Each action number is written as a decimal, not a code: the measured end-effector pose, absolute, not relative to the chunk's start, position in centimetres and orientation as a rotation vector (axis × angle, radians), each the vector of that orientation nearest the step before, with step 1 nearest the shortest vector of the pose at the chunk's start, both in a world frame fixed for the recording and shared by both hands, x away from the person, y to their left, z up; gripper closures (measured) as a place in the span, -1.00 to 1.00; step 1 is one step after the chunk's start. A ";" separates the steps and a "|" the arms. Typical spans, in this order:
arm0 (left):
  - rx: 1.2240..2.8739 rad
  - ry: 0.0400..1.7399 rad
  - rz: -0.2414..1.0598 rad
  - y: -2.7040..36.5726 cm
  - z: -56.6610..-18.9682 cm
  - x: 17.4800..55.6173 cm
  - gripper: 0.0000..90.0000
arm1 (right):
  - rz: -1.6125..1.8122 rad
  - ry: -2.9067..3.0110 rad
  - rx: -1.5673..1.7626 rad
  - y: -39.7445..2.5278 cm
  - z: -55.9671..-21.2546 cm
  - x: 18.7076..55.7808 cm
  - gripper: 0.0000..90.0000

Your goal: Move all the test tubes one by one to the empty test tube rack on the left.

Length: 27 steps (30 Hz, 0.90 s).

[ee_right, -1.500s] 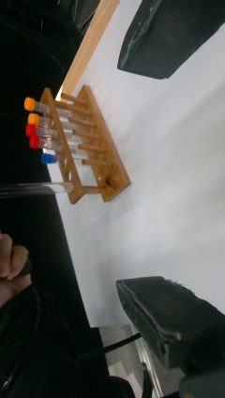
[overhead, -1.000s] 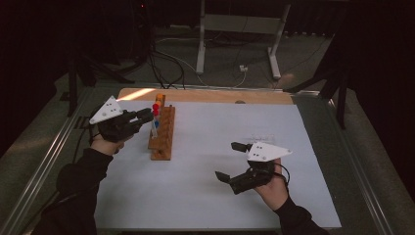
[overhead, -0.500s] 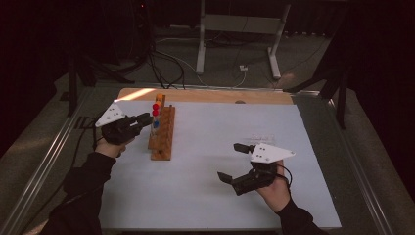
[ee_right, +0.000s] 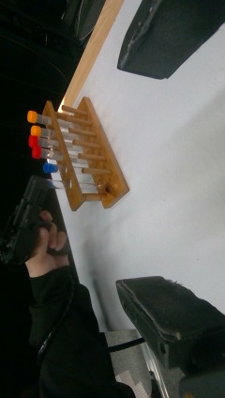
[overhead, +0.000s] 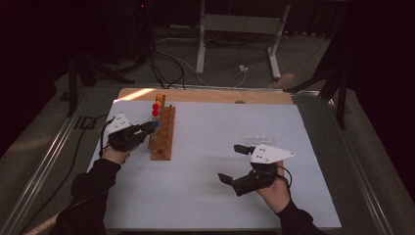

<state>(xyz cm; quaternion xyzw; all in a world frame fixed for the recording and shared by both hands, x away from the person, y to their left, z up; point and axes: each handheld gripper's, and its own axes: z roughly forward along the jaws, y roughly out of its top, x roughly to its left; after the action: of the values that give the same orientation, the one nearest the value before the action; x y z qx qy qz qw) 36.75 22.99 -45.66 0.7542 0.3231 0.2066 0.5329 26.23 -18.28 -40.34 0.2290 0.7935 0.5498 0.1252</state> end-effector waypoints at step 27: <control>1.804 0.693 0.367 23.8 -43.6 32.1 -0.78 | 1.590 2.310 0.685 -18.6 -40.5 26.2 -1.00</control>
<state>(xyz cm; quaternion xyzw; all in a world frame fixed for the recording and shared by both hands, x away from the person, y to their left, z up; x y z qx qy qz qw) 32.12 23.84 -43.58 0.7635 0.2931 0.1555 0.5541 26.24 -18.60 -40.48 0.2353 0.7936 0.5465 0.1271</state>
